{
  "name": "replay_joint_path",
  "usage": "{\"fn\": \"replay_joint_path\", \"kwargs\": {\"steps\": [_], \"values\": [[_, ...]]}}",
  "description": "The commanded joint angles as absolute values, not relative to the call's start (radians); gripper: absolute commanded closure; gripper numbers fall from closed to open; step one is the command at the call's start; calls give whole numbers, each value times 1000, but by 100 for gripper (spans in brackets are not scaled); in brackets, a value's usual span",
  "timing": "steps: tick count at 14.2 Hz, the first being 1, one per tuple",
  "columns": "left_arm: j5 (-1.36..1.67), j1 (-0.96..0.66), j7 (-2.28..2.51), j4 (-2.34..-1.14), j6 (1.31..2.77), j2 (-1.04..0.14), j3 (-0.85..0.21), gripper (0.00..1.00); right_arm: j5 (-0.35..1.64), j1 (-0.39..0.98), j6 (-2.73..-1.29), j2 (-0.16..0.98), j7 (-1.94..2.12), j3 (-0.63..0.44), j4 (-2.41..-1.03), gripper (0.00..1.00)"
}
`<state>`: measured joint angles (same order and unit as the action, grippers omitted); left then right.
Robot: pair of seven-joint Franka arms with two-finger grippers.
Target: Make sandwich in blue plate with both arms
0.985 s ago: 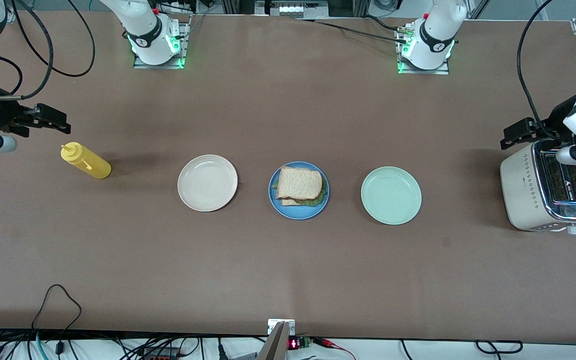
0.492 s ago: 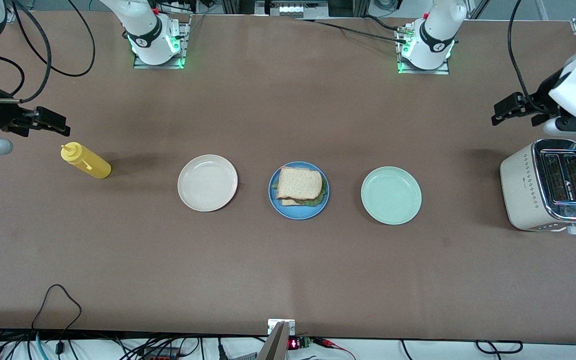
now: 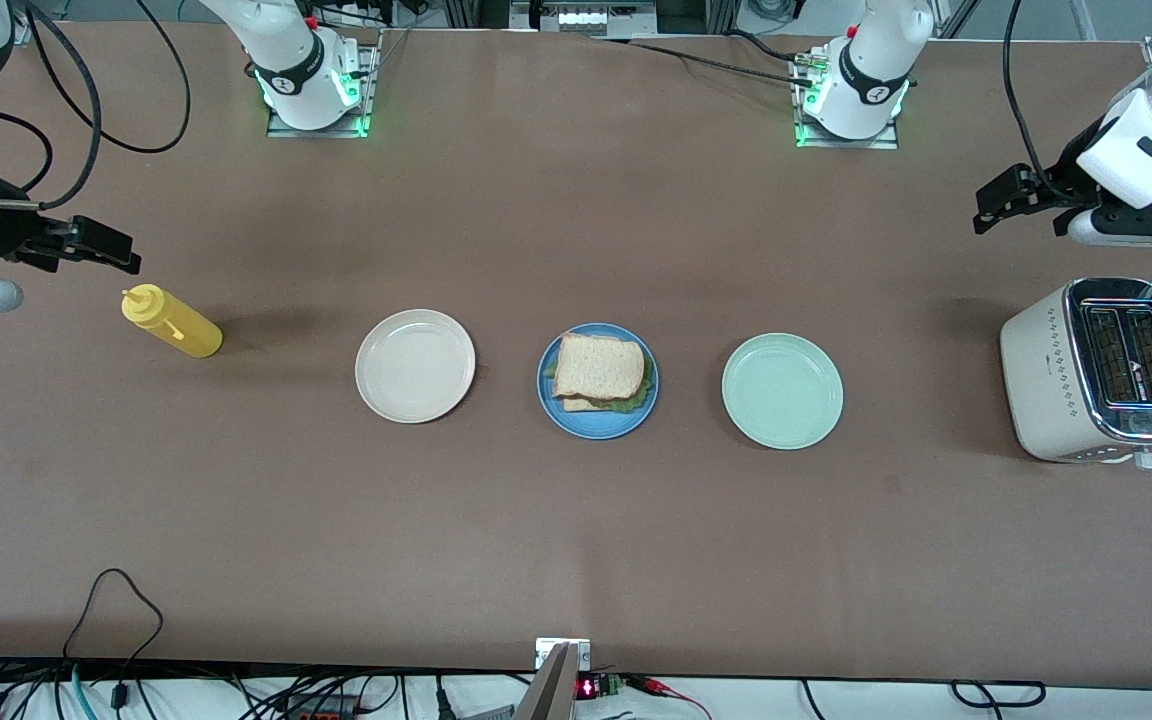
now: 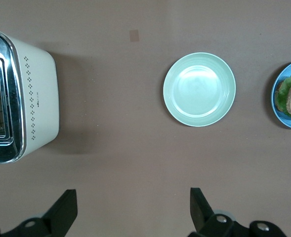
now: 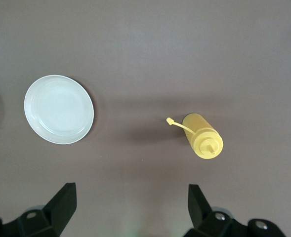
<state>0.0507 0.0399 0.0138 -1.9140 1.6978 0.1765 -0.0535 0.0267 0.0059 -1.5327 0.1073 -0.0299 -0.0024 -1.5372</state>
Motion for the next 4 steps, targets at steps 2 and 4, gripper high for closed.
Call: {"fn": "replay_joint_path", "kwargs": {"steps": [2, 4], "values": [[23, 52, 21, -1930, 1687, 199, -69, 0, 14, -3, -1543, 91, -34, 6, -1554, 0], [23, 52, 21, -1928, 1683, 198, -69, 0, 14, -3, -1543, 91, -34, 6, -1554, 0]]}}
